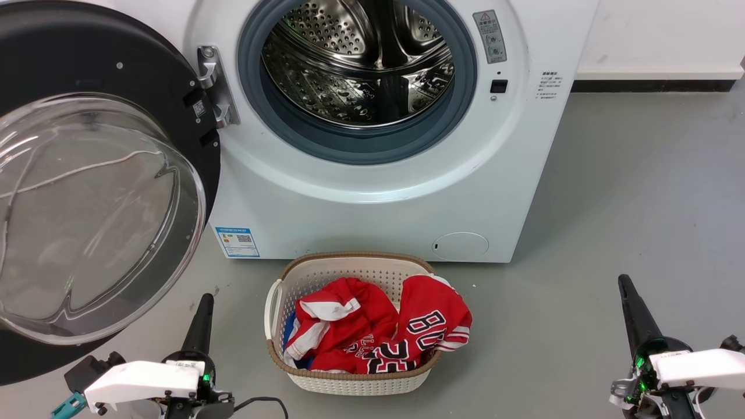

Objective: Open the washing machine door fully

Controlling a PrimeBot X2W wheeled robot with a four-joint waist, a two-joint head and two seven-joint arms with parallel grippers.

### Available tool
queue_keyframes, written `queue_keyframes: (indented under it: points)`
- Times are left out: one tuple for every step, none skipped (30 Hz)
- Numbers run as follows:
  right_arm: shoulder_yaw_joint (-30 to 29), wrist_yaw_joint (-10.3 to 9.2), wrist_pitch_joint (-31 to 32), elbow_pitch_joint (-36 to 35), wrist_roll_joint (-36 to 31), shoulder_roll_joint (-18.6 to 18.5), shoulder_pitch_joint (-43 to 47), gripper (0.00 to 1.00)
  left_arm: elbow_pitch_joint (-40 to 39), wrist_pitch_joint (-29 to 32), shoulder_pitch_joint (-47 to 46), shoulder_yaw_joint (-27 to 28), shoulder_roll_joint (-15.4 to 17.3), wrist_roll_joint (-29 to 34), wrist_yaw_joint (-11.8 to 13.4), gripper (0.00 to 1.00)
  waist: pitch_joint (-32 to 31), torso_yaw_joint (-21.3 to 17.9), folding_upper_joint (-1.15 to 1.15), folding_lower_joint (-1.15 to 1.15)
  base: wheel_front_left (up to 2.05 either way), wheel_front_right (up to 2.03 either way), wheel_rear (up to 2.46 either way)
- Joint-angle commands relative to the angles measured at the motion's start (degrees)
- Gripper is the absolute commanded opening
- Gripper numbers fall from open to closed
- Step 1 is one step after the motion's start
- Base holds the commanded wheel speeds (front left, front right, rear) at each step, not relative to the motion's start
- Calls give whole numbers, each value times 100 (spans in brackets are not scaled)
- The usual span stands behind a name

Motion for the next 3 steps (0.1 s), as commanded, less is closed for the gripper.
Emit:
queue_keyframes:
  points:
    - [-19, 0, 34, 2, 138, -16, -139, 0, -3, 29, -147, 27, 25, -127, -27, 0, 2, -2, 0, 0, 0, 0, 0]
    - [-22, 0, 51, 16, 183, -16, -151, 0, 2, 48, -152, 33, 25, -175, -34, 0, 3, -4, 0, 0, 0, 0, 0]
    - [-25, 0, 62, 27, 225, -14, -159, 0, 9, 64, -155, 39, 24, -221, -40, 0, 4, -5, 0, 0, 0, 0, 0]
